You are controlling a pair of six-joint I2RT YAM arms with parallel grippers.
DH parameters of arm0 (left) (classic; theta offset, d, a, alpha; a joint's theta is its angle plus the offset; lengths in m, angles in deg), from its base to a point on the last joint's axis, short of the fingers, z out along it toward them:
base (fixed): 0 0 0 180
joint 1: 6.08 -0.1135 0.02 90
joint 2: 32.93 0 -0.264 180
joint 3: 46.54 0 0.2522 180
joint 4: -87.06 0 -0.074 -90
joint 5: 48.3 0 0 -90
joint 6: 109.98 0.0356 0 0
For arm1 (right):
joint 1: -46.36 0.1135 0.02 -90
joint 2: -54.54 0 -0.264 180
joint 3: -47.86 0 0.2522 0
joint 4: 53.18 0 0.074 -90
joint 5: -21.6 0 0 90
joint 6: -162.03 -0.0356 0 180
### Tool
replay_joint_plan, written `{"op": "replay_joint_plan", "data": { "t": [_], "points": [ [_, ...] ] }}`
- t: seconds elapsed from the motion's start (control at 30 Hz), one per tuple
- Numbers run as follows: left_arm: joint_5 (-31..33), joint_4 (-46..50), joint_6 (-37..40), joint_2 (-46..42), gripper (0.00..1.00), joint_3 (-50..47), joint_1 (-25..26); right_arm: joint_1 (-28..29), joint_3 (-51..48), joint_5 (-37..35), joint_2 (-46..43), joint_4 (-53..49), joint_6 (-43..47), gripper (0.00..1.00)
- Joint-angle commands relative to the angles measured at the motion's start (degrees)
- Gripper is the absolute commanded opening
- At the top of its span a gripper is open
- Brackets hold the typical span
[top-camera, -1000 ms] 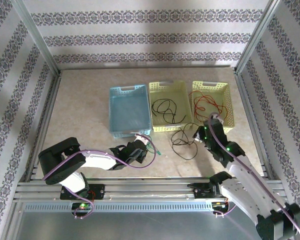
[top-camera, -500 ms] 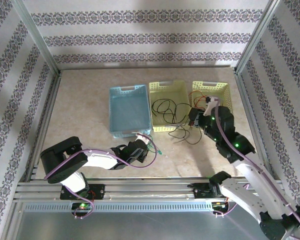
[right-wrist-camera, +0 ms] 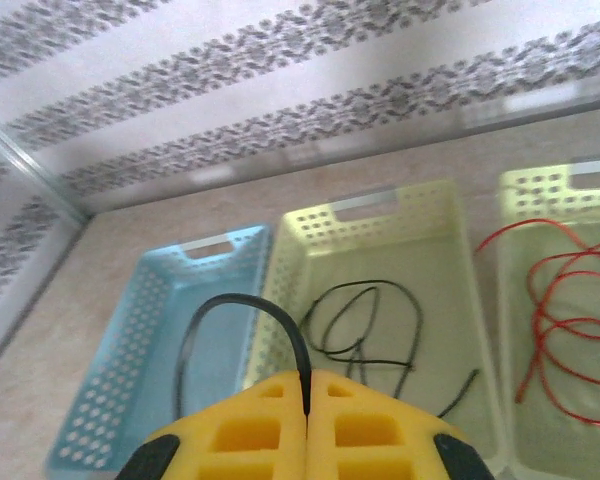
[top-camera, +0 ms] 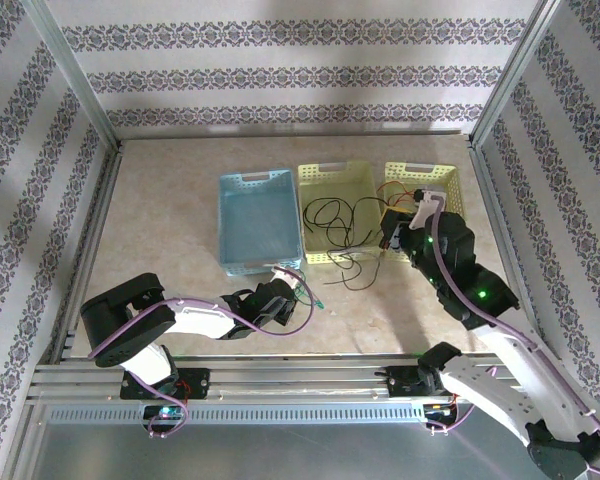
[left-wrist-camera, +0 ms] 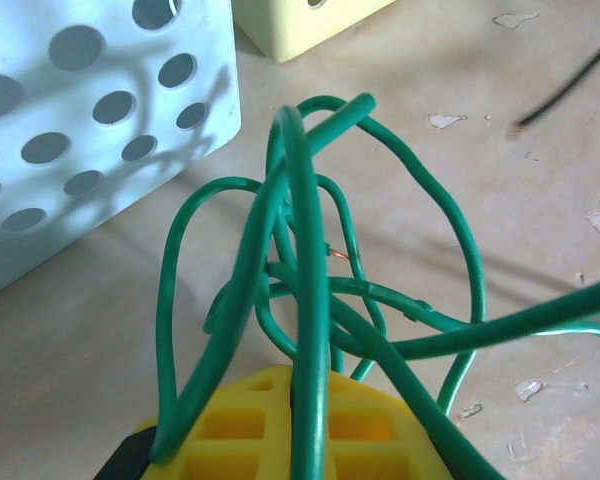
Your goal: Untangle the cables
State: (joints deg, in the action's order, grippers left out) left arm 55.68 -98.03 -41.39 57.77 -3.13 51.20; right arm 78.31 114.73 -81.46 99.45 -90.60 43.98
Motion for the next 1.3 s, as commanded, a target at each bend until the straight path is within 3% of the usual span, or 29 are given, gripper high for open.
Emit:
{"op": "replay_joint_plan", "data": {
  "t": [0.0,0.07,0.17,0.4,0.93,1.27],
  "points": [
    [-1.9,3.6,0.9,1.7,0.0,-0.6,0.0,1.9,1.9,-14.3,3.2,-10.1,1.8,0.0],
    [-1.9,3.6,0.9,1.6,0.0,-0.7,0.0,1.9,2.0,-16.6,5.8,-15.7,-0.1,0.0],
    [-1.9,3.6,0.9,1.5,0.0,-0.8,0.0,2.1,0.1,-13.5,7.6,-18.2,-3.0,0.0],
    [-2.2,4.1,1.3,1.7,0.0,-0.5,0.0,1.6,-4.6,-3.5,1.9,-5.3,-2.8,0.0],
    [-2.0,4.3,1.0,1.8,0.0,-0.4,0.0,-0.3,16.1,-0.7,8.5,10.4,7.4,0.0],
    [-1.1,5.2,0.6,0.4,0.0,-0.7,0.0,-8.1,21.9,4.7,17.7,21.3,5.6,0.0]
  ]
}}
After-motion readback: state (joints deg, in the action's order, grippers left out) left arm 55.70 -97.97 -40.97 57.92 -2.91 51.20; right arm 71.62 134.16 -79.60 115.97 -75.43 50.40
